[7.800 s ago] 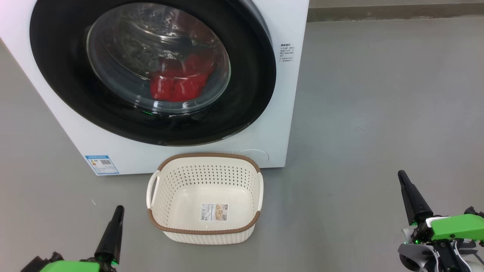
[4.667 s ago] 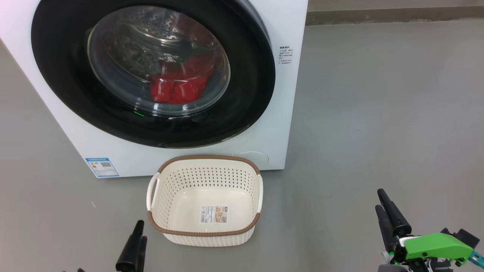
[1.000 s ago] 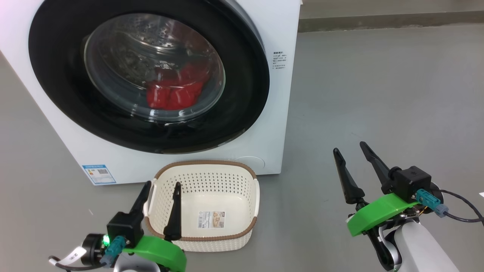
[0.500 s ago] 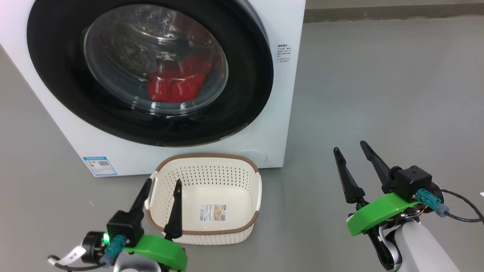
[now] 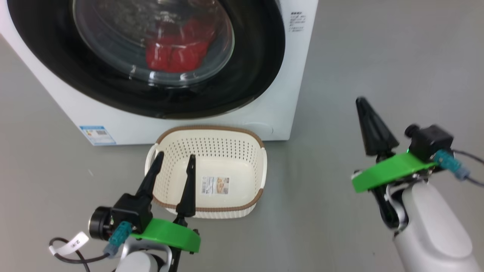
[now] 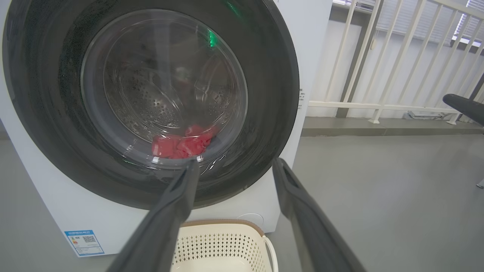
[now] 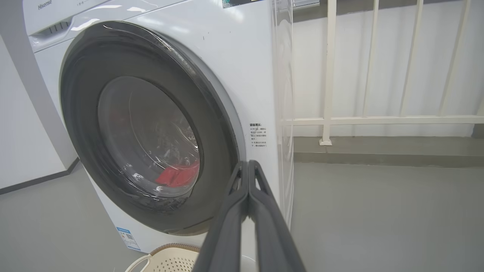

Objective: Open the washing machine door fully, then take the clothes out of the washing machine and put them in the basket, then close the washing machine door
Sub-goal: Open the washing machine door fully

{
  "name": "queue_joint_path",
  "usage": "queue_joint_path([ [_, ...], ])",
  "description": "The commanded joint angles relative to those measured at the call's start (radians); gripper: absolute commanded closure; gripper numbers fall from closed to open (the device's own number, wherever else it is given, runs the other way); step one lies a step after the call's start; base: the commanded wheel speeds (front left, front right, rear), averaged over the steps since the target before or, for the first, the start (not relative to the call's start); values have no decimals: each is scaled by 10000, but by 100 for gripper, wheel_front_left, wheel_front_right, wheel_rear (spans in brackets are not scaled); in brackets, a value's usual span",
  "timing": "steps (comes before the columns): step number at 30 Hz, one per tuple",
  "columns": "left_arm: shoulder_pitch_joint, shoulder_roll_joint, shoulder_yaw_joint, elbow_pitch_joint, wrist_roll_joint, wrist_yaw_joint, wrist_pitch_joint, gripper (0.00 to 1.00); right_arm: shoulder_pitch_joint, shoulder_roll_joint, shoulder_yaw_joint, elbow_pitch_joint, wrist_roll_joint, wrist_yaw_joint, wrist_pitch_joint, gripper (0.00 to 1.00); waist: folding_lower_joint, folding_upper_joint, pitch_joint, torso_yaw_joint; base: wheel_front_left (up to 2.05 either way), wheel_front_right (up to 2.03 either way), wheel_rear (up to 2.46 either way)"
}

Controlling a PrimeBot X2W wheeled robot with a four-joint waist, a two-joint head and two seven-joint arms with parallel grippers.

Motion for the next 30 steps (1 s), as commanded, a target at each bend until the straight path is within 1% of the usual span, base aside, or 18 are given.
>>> queue_joint_path([
  [1,-400,143,203,-416,-35,106,-122,0,-568,32,115,-266,309,-9,-65,100,0,-1,388,213,0,0,0],
  [10,-662,143,-99,-1018,-51,136,-122,0,-1992,32,-175,371,2087,-9,-65,100,0,-1,1053,503,0,0,0],
  [11,-662,143,-99,-1018,-51,136,-122,0,-1992,32,-175,371,2087,-9,-65,100,0,-1,1053,503,0,0,0],
  [15,-658,143,-197,-1311,-152,73,-122,0,-2696,32,-102,907,3231,-9,8,100,0,-1,1361,596,0,0,0],
  [19,-718,143,-308,-1475,-154,56,-122,0,-3389,30,-75,1334,3909,-9,254,100,0,-1,1679,679,0,0,0],
  [25,-882,143,-358,-1914,32,125,-122,0,-4227,-119,-66,1606,5201,-9,993,100,0,-1,2233,780,0,0,0],
  [30,-982,145,-292,-2390,230,155,-122,0,-4789,-356,133,1406,6708,-9,2060,100,0,-1,2707,873,0,0,0],
])
